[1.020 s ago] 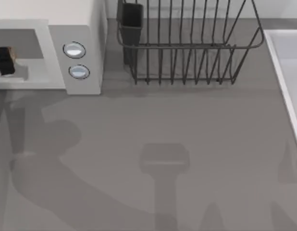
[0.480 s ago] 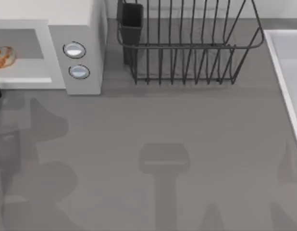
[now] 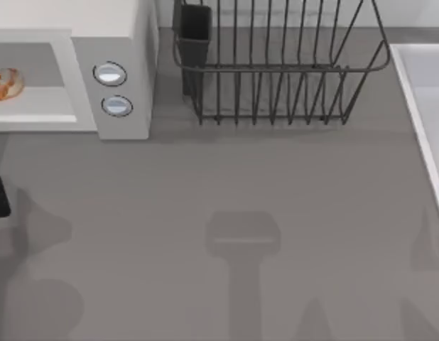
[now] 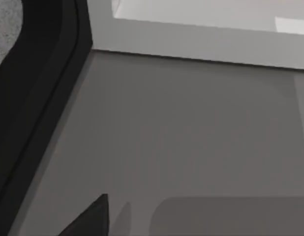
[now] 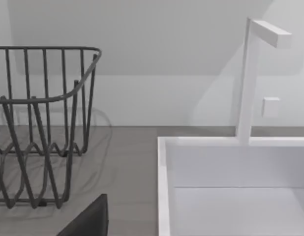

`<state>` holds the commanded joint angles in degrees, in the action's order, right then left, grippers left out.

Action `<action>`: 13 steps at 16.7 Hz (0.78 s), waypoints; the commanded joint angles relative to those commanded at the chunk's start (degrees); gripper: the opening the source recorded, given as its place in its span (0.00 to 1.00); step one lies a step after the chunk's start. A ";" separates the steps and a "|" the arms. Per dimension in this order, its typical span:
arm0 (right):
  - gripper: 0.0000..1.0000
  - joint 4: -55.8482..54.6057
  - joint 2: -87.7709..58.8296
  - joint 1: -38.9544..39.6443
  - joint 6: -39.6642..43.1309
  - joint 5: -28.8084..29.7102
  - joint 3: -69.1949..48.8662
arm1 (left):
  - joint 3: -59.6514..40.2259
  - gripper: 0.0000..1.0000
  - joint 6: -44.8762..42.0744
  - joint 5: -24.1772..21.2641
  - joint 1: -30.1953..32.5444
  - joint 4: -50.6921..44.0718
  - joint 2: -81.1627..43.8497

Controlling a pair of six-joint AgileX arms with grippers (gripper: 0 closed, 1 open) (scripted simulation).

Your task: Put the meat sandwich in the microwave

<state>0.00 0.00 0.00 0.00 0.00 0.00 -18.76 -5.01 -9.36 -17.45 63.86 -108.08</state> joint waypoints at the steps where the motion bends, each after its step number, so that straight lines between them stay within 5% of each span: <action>1: 1.00 0.00 0.00 0.00 0.00 0.00 0.00 | 0.39 1.00 -0.03 -0.10 -0.05 -0.33 -0.35; 13: 1.00 0.00 0.00 0.00 0.00 0.00 0.00 | -3.55 1.00 -3.23 -1.46 0.53 -4.23 6.58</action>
<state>0.00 0.00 0.00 0.00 0.00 0.00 -22.31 -8.24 -10.82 -16.92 59.63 -101.50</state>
